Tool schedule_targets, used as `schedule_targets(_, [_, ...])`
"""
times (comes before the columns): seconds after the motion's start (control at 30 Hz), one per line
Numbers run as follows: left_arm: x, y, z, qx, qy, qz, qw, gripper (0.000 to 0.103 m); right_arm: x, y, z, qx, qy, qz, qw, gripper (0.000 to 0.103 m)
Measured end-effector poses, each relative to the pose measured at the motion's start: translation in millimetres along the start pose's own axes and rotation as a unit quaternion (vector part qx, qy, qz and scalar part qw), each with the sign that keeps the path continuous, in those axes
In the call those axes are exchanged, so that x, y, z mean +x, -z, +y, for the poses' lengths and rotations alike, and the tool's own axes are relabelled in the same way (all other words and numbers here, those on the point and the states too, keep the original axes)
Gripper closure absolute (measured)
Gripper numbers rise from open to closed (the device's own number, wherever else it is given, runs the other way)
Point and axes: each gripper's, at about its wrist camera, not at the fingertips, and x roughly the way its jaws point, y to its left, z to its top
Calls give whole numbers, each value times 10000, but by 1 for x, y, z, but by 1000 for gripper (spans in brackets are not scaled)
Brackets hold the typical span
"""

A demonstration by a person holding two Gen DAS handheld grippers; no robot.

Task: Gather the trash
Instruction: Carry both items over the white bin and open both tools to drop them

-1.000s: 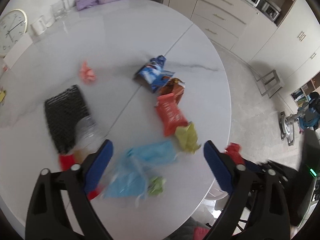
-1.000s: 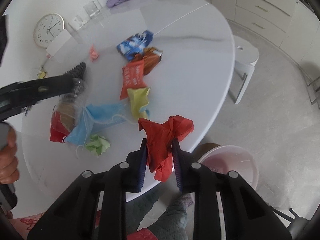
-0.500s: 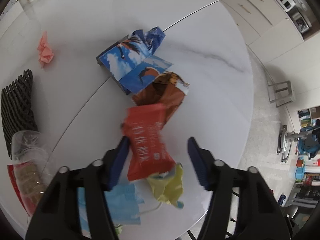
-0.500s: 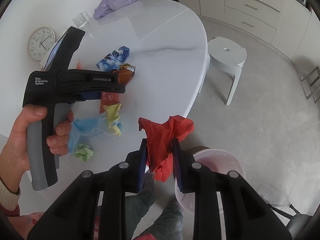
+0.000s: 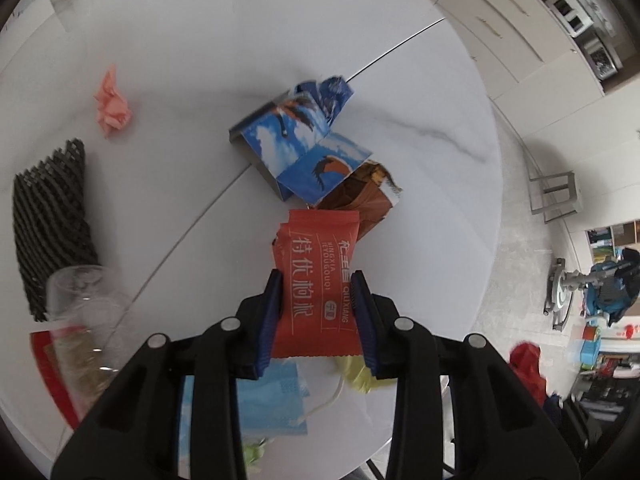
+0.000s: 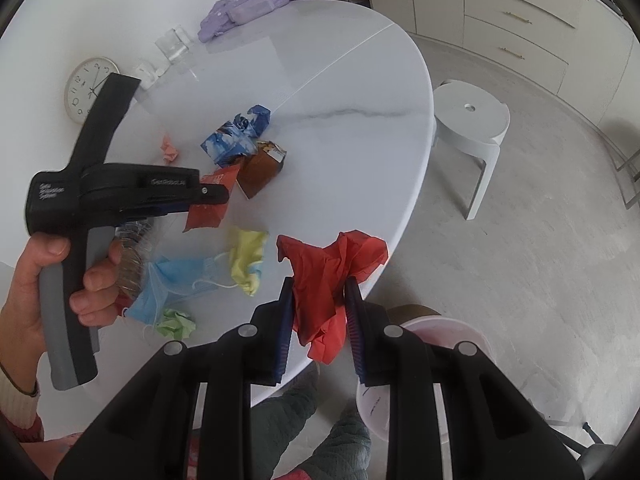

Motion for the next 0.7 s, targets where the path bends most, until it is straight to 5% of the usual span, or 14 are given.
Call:
schedule_targets(0.37, [-82,50,-55,1289,-60,-435,9907,69,-39,15,-9,148,355,-346,9987,77])
schedule_targets(0.7, [-91,143,-173,2885,599,-124,9555,69,-112,94,-77,1018,1191,-582,9859,77])
